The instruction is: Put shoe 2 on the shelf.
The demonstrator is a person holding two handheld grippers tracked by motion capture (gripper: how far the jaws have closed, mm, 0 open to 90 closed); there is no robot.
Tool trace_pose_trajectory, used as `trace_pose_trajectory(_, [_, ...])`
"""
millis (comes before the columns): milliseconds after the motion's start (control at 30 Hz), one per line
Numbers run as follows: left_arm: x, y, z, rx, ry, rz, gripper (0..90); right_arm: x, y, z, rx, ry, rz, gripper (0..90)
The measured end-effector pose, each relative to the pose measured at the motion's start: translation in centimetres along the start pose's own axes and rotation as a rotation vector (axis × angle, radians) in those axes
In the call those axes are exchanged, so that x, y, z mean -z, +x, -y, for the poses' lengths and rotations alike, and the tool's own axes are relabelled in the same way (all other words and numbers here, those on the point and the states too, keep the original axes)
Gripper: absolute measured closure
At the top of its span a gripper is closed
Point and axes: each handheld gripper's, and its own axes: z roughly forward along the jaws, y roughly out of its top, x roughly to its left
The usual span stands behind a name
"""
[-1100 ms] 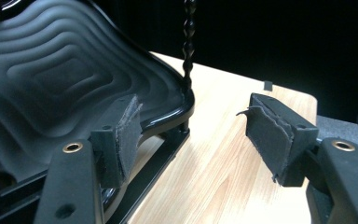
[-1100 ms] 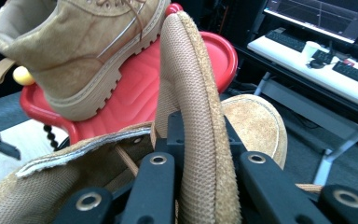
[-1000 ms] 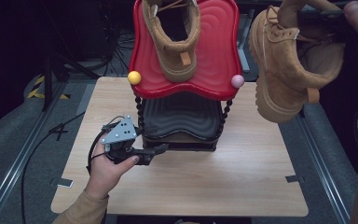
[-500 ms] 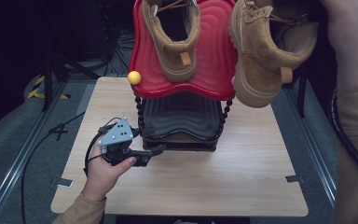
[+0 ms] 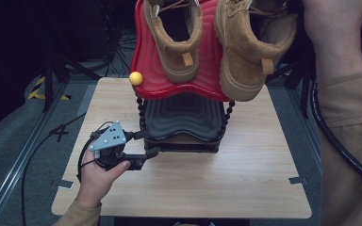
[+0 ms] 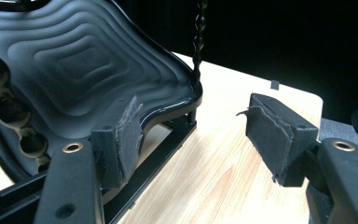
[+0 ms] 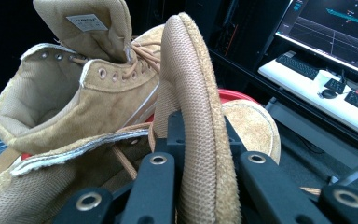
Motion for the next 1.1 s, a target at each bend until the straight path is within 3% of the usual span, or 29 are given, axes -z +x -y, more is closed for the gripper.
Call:
trace_pose_trajectory(567, [0.7,0.5,0.2,0.011,-0.017,-0.003,35.9,-3.0,0.4,-1.5,0.045,-0.013,0.001,80.7])
trace_pose_trajectory(1100, [0.9,0.9,0.3,0.026,-0.026,-0.009,35.9,-5.7,0.7,-1.3,0.105,-0.025,-0.018,80.5])
